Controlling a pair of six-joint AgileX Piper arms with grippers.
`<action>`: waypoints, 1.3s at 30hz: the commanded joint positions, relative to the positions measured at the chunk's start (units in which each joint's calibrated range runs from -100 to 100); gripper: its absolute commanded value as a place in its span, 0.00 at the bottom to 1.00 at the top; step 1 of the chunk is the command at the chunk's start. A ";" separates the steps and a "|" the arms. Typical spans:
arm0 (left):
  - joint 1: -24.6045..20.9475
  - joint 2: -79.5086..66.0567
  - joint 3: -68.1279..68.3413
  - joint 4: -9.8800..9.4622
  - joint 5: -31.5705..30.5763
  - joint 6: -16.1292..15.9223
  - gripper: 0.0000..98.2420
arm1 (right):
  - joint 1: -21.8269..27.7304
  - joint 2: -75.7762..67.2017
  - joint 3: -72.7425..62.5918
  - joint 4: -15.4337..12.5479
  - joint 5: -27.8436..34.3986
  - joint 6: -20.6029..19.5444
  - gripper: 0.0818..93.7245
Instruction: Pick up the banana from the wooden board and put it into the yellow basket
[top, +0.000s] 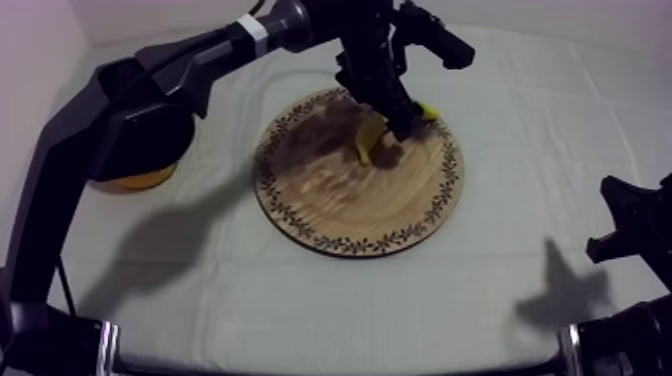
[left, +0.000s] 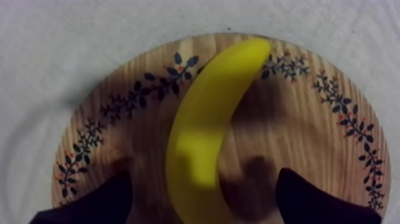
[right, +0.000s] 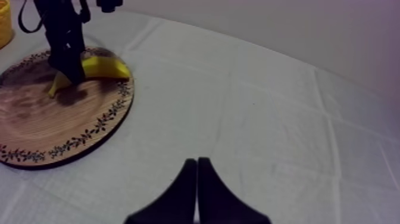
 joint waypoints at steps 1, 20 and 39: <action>-0.02 1.39 -2.14 0.05 0.64 -0.04 0.88 | 0.00 0.00 0.05 -0.02 -0.01 -0.02 0.00; 0.10 5.15 -5.28 0.76 -1.62 1.63 0.21 | 0.00 0.00 0.05 -0.02 -0.01 -0.02 0.00; 1.09 -15.81 8.66 -0.13 -3.62 2.58 0.16 | 0.00 0.00 0.05 -0.02 -0.01 -0.02 0.00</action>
